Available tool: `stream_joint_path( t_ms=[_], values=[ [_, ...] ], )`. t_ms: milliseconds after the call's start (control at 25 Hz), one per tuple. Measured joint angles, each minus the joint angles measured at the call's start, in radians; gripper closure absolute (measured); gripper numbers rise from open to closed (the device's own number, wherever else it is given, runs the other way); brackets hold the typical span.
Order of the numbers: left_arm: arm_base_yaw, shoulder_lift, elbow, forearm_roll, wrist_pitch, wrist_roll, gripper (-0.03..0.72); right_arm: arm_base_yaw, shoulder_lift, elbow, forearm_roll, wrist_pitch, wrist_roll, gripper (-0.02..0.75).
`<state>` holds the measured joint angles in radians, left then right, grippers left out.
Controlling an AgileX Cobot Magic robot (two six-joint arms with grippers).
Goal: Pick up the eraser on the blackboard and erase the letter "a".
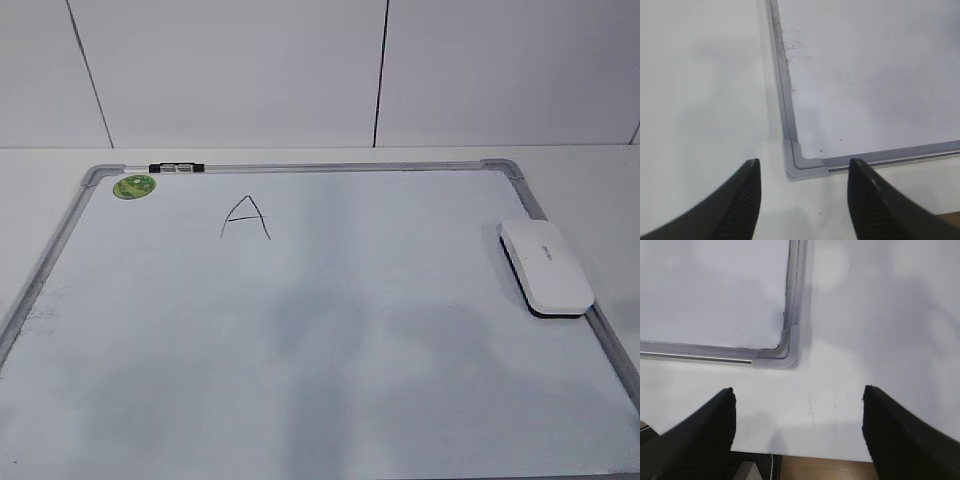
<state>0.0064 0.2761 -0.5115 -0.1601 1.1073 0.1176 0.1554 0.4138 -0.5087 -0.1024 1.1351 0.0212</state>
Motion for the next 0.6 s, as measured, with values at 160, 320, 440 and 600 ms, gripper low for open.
stream_joint_path(
  t_ms=[160, 320, 440, 600],
  values=[
    [0.000, 0.000, 0.000, 0.000, 0.000, 0.000, 0.274, -0.007, -0.018, 0.000, 0.000, 0.000, 0.000, 0.144],
    [0.000, -0.015, 0.000, 0.000, 0.000, 0.000, 0.275, -0.065, -0.068, 0.000, 0.000, 0.000, 0.000, 0.144],
    [0.010, -0.055, 0.000, -0.002, 0.000, 0.000, 0.275, -0.129, -0.122, 0.000, -0.002, 0.003, 0.000, 0.144],
    [0.016, -0.124, 0.000, -0.003, 0.000, 0.000, 0.275, -0.172, -0.209, 0.000, -0.002, 0.003, 0.000, 0.144]
  ],
)
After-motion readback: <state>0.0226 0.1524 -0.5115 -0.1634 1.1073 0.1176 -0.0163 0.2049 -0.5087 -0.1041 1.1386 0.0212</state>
